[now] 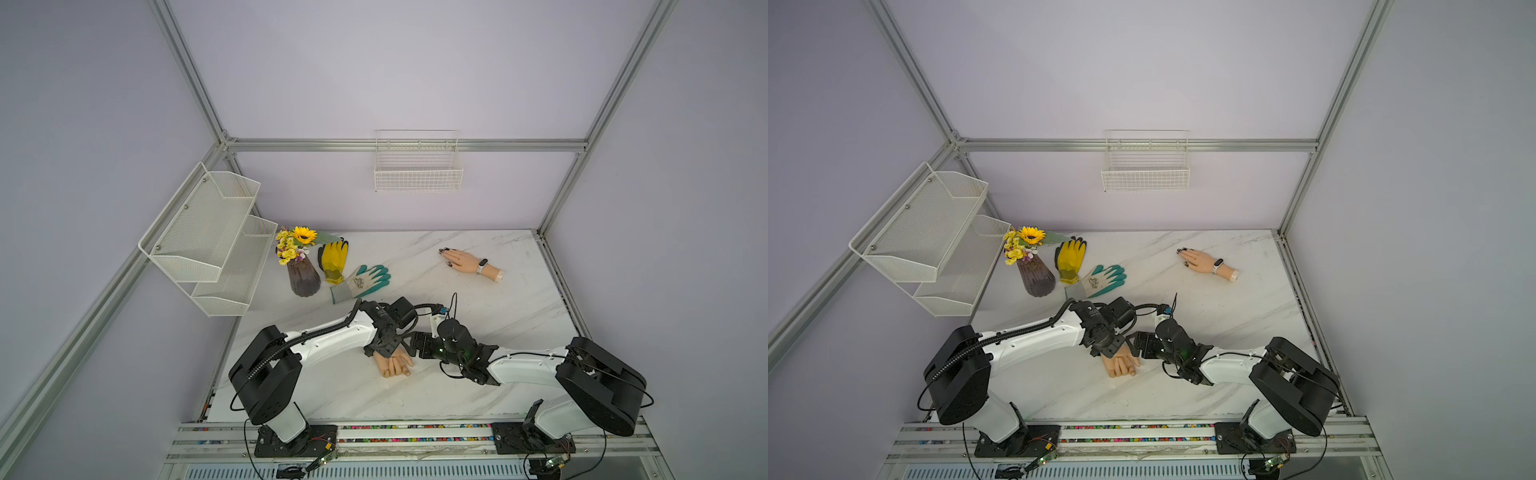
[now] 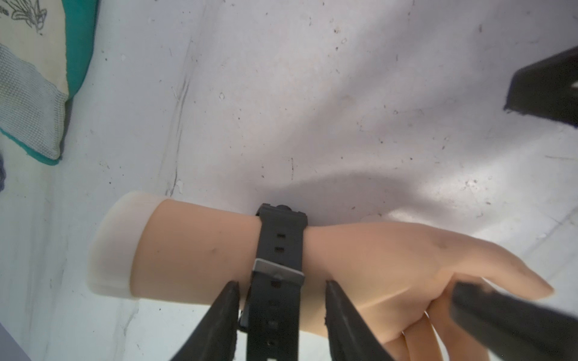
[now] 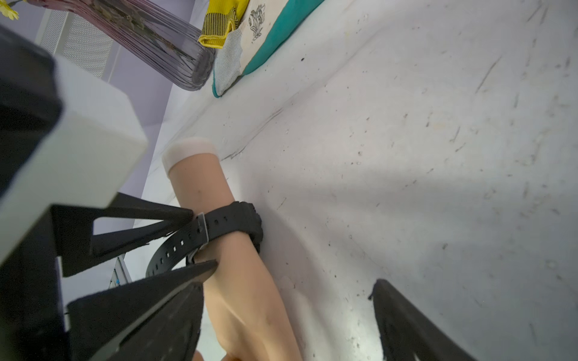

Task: Take off the watch
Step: Take off the watch from the hand.

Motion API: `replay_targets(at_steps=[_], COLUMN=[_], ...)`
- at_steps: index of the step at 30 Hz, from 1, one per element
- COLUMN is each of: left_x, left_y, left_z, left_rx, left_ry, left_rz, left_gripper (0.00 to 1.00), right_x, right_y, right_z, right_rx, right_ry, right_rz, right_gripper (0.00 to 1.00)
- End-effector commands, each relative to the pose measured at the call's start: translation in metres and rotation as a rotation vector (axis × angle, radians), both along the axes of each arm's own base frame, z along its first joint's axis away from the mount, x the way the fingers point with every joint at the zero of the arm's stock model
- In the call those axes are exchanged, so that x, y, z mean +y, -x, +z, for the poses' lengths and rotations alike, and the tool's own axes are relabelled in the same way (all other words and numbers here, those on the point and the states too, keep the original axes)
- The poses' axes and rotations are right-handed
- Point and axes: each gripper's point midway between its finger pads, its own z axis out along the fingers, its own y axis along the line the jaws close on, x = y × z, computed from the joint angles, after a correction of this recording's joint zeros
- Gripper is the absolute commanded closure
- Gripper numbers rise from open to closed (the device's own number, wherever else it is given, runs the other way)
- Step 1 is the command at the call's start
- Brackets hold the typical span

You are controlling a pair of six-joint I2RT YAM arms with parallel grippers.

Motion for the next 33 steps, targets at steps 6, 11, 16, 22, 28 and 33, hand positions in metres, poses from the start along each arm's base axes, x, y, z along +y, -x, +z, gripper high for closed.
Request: replay_targets(at_steps=[6,11,16,22,28,33], left_x=[0.016,0.028,0.017,0.003,-0.013,-0.022], left_y=[0.004,-0.006,-0.011,-0.007,-0.002,-0.002], left_z=[-0.030,-0.018,0.000,0.027,0.044,0.058], left_rx=[0.030,-0.030,-0.051,-0.091,-0.137,-0.201], left_ry=[-0.047,-0.032,0.113,0.342,0.522,0.612], left_rz=[0.053,0.113,0.110,0.122,0.074,0.006], left_gripper=[0.73,0.79,0.86,0.92,0.95,0.97], right_x=[0.017,0.020,0.029,0.037,0.028,0.048], right_y=[0.007,0.017,0.019,0.022,0.011,0.016], right_z=[0.034,0.022,0.008,-0.005,0.003,-0.010], right_rx=[-0.129,-0.095,-0.078,-0.035,-0.040,-0.019], right_ry=[-0.073,-0.087,-0.083,-0.141,-0.161,-0.138], right_rz=[0.083,0.079,0.074,0.086,0.025,0.147], right_gripper=[0.14,0.14,0.11,0.09,0.05,0.11])
